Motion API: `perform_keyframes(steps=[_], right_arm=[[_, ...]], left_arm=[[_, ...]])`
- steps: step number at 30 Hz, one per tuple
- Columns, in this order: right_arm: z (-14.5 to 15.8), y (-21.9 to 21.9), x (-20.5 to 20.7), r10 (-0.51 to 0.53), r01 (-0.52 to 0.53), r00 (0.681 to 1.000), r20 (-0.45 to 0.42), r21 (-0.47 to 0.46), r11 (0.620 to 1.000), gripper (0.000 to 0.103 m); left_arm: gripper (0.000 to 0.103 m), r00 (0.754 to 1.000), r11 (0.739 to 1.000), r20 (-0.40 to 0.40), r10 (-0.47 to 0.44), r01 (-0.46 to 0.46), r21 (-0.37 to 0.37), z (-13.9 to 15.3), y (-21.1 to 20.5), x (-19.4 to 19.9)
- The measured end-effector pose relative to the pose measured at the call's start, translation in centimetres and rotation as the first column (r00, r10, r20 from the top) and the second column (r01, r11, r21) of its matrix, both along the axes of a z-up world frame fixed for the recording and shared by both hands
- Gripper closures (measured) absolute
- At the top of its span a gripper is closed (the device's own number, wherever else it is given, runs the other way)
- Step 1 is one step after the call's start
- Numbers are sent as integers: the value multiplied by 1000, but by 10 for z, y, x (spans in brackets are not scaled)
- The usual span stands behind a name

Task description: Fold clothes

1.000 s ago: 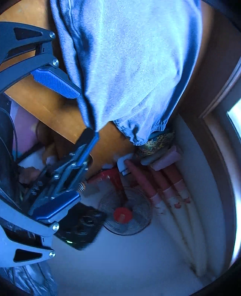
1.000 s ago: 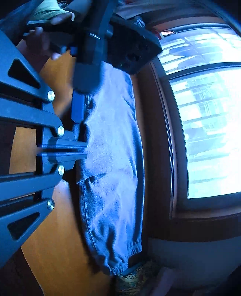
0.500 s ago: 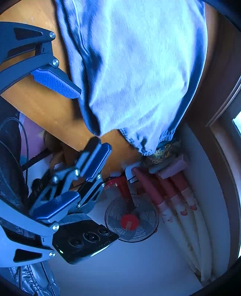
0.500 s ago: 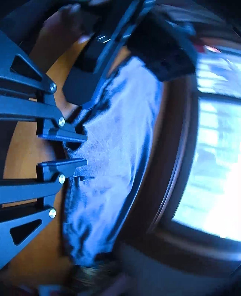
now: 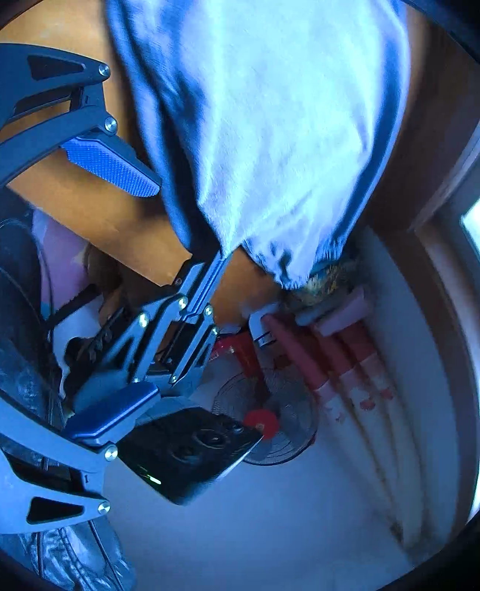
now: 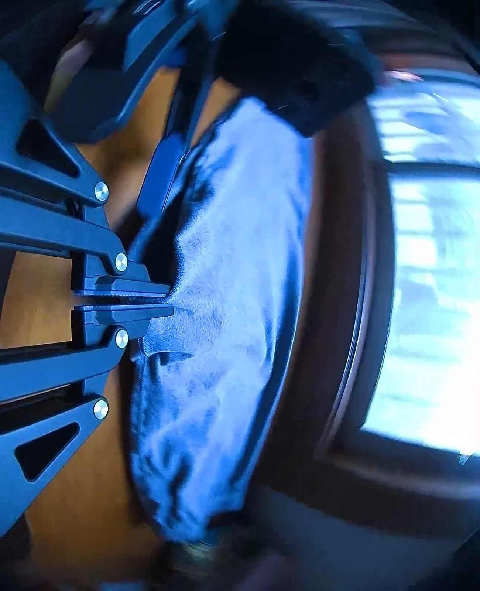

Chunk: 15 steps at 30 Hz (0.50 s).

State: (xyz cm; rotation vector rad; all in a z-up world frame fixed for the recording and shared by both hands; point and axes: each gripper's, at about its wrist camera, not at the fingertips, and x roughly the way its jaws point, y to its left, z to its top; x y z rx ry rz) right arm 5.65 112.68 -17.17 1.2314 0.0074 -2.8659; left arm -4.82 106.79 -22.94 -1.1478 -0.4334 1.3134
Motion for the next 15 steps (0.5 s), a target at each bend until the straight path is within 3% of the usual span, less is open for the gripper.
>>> perform_keyframes(steps=[5, 9, 15], right_arm=[[4, 16, 5, -44, 43, 999, -5, -160, 986, 100], [5, 13, 3, 2, 0, 1000, 9, -168, 986, 100], [2, 23, 5, 78, -46, 991, 113, -263, 964, 99]], left_arm=[[1, 999, 1000, -40, 1, -1, 5, 7, 18, -4], [0, 993, 999, -111, -38, 37, -13, 7, 35, -3], [1, 991, 995, -90, -100, 97, -36, -12, 56, -9]])
